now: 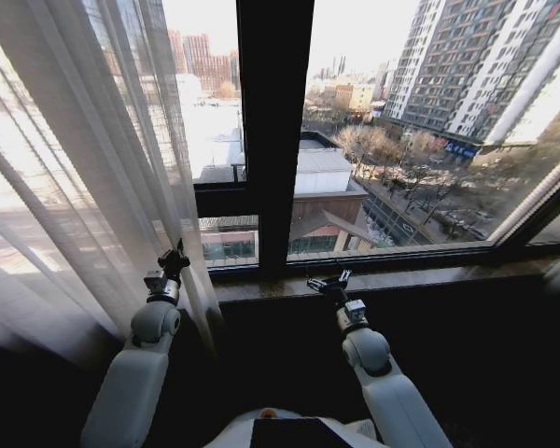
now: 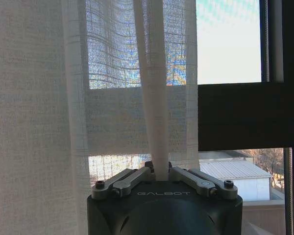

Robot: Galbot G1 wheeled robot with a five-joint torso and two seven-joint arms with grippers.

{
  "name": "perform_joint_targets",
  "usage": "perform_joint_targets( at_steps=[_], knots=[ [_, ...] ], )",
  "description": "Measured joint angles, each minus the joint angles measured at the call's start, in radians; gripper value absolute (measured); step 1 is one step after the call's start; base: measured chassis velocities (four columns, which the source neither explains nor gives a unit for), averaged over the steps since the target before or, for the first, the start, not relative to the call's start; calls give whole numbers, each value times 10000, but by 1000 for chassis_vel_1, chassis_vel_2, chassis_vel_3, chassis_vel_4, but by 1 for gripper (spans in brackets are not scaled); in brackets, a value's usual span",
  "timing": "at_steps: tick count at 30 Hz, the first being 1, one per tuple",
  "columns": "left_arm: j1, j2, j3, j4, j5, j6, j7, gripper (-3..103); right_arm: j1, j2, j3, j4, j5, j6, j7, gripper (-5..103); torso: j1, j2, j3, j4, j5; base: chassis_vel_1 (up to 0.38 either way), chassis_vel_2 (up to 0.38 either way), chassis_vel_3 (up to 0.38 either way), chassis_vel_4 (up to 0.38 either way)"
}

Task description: Open the curtains by pulling them apart, changing their state from closed to fully open.

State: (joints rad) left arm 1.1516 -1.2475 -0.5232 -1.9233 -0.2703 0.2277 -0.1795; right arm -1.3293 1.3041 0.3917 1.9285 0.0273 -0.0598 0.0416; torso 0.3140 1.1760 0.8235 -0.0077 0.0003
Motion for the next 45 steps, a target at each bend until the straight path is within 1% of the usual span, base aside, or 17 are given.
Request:
perform_joint_targets(
  at_steps=[9,15,30,33,45],
  knots=[
    [107,-17,-21,-98,8,2,0,0,-58,-12,-24,47,-3,10,2,100,-1,0,0,-2,2,90,96,-115,-117],
    [276,14,-123,-296,6,11,1,0,-92,4,-50,99,2,29,2,100,0,0,0,3,-3,242,241,-247,-231],
    [900,53,-352,-999,-2,57,-16,0,-332,-19,-104,358,12,92,2,100,-1,0,0,0,2,335,335,-330,-325],
    [1052,-8,-433,-1132,4,59,-38,0,-389,-66,-148,417,21,125,0,100,-1,1,-1,1,-4,354,348,-368,-357],
    [1214,-23,-593,-1218,9,61,-50,0,-303,-64,-238,371,31,133,-5,100,-1,0,0,0,0,353,353,-347,-348]
  ],
)
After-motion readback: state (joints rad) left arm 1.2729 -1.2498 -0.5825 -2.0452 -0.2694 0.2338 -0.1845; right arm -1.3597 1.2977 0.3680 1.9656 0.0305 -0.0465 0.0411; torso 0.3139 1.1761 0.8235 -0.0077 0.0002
